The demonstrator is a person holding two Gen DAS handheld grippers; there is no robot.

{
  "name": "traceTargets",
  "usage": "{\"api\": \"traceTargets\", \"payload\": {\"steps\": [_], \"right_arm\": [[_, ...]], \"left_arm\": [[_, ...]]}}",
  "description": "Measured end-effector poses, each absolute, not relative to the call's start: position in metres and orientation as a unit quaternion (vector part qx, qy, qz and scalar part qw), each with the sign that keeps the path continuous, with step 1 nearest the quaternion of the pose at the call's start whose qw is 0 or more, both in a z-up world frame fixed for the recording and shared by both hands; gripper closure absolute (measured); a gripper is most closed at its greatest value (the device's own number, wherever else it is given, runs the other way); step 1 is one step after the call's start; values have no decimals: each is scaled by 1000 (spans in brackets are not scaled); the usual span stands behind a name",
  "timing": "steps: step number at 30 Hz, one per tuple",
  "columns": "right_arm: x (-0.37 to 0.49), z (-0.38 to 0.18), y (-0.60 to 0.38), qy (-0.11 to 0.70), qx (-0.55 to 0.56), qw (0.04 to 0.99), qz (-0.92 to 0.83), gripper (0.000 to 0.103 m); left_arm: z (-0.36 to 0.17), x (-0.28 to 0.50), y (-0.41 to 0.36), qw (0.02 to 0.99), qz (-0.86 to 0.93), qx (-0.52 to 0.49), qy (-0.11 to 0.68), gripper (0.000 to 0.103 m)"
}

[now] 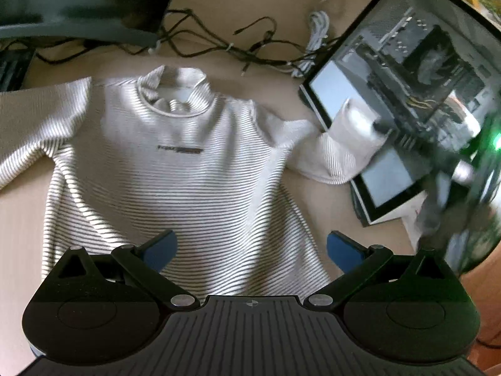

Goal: Fold clothes
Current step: 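Grasp the sleeve cuff with the right gripper and lift it high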

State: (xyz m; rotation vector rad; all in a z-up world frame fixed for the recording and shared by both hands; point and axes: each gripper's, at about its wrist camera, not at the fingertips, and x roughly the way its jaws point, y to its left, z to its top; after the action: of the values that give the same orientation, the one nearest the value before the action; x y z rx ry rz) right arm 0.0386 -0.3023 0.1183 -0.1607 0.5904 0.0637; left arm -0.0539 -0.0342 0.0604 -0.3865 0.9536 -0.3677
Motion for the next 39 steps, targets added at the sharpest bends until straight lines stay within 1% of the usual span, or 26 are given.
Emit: {"api": "traceTargets", "payload": {"steps": [5, 10, 24, 39], "right_arm": [[33, 170, -312, 239, -27, 970, 29, 99], [34, 185, -302, 224, -18, 973, 44, 99], [53, 206, -223, 199, -32, 969, 144, 99], [67, 187, -102, 221, -75, 929, 286, 99]], "left_arm": [[68, -62, -34, 863, -185, -185, 432, 0], [72, -66, -33, 867, -185, -186, 423, 0], [74, -78, -10, 874, -149, -209, 412, 0], [66, -108, 37, 873, -48, -267, 406, 0]]}}
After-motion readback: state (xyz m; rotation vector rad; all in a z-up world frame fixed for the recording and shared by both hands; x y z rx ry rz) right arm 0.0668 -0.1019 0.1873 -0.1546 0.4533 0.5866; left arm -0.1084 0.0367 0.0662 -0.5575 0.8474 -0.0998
